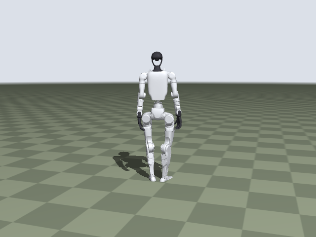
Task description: In place motions
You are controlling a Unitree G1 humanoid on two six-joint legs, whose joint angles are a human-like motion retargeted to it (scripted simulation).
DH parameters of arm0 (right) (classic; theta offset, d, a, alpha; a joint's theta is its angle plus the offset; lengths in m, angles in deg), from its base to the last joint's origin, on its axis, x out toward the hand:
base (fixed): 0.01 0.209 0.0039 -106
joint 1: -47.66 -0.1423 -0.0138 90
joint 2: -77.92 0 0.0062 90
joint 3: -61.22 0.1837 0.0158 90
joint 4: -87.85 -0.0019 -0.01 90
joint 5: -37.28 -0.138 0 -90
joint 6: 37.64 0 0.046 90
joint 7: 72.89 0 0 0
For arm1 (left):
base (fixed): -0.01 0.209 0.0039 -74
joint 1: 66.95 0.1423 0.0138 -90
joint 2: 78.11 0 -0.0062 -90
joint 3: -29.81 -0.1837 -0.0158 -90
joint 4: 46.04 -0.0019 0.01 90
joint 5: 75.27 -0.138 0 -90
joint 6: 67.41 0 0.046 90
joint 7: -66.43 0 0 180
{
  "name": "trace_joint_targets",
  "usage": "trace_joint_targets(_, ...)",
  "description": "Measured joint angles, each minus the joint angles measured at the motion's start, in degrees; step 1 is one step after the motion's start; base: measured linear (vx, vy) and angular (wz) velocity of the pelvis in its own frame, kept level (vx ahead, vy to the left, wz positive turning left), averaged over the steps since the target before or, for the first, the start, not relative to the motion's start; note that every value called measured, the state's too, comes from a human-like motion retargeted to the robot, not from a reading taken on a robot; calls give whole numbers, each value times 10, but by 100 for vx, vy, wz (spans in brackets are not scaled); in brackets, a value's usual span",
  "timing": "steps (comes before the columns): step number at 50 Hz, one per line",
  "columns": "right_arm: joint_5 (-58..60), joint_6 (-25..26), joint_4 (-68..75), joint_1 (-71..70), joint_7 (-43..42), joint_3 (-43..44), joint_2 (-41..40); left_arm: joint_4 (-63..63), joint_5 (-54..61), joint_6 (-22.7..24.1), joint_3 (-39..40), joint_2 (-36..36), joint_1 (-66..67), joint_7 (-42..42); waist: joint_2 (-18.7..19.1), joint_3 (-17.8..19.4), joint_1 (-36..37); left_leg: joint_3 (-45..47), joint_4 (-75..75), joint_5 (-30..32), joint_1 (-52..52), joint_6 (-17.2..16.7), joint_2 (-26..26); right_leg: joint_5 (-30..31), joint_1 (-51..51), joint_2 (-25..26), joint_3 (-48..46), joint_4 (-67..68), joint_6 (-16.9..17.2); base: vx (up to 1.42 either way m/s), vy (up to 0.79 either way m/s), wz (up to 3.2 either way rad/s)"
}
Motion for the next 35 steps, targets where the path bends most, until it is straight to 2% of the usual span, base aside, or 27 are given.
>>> trace_joint_targets(13, -14, -3, -3, -6, 7, 8, 1, 32, -14, -2, -28, -2, -24, 18, -6, -1, -7, -11, 12, -5, 5, -10, 4, -16, 10, -3, -20, 14, -6, 1, -5, 15)
trace_joint_targets(17, -14, -1, -3, -8, 8, 9, 0, 37, -13, 0, -33, 1, -28, 26, 0, -5, -9, 2, 39, -9, -2, -30, 13, -16, 1, -2, -3, 22, -11, -1, -1, -37)
trace_joint_targets(20, -18, -3, -9, -8, 6, 14, 1, 40, -17, 1, -36, 2, -31, 31, 5, -4, -13, 14, 77, -2, -13, -59, 20, -14, -8, -5, 13, 30, -14, -6, 1, -50)
trace_joint_targets(23, -21, -7, -15, -7, 7, 18, 6, 40, -19, 2, -40, 6, -32, 30, 10, -4, -16, 36, 124, 36, -34, -85, 26, -6, -23, -15, 35, 37, -13, -6, 9, -65)
trace_joint_targets(25, -21, -8, -14, -9, 6, 23, 11, 37, -19, 2, -41, 11, -34, 26, 11, -6, -19, 47, 146, 68, -50, -87, 20, 3, -40, -31, 47, 42, -10, -10, 20, -75)
trace_joint_targets(27, -22, -7, -9, -12, 5, 29, 15, 30, -16, 3, -40, 15, -37, 22, 11, -1, -15, 20, 173, 87, -64, -86, 17, 11, -51, -37, 74, 44, -12, -7, 10, -123)
trace_joint_targets(30, -26, -7, -4, -9, 4, 36, 18, 21, -14, 3, -43, 18, -35, 18, 10, 10, 7, -78, 186, 77, -74, -66, -4, 27, -62, -35, 134, 44, -17, -2, 7, -183)
trace_joint_targets(33, -29, -6, 1, -5, 7, 43, 24, 15, -19, 2, -47, 19, -32, 16, 13, 20, 39, -185, 146, 39, -51, -49, -37, 48, -79, -22, 213, 49, -19, -2, 14, -219)
trace_joint_targets(35, -28, -6, 4, -4, 7, 48, 27, 13, -21, 2, -47, 20, -27, 15, 19, 22, 51, -201, 110, 0, -30, -33, -41, 62, -92, -7, 260, 51, -19, -3, 10, -195)
